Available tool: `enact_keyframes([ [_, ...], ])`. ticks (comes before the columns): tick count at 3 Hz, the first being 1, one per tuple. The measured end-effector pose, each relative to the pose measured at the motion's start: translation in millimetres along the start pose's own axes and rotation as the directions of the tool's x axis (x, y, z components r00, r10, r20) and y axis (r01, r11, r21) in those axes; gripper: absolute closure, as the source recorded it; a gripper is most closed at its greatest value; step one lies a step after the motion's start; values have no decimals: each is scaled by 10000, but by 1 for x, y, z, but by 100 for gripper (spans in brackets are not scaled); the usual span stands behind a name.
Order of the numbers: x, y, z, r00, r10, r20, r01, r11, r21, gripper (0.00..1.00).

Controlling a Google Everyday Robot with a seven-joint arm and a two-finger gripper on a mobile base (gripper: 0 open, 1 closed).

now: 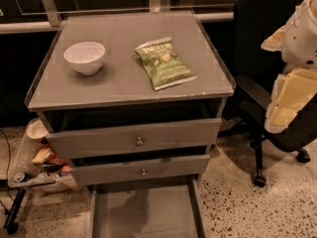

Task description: Place green jalapeno chip bag into bottom drawer

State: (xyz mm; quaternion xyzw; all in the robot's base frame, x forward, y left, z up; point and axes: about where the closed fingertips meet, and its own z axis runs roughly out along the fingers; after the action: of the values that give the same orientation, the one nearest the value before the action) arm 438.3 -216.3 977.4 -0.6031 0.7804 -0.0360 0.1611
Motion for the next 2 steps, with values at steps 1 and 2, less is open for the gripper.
enact_keyframes([
  [1,-2,-3,-1,10000,-26,68,25,10000,58,0],
  [2,-19,-29,10,9997,-124,191,122,9999,113,0],
])
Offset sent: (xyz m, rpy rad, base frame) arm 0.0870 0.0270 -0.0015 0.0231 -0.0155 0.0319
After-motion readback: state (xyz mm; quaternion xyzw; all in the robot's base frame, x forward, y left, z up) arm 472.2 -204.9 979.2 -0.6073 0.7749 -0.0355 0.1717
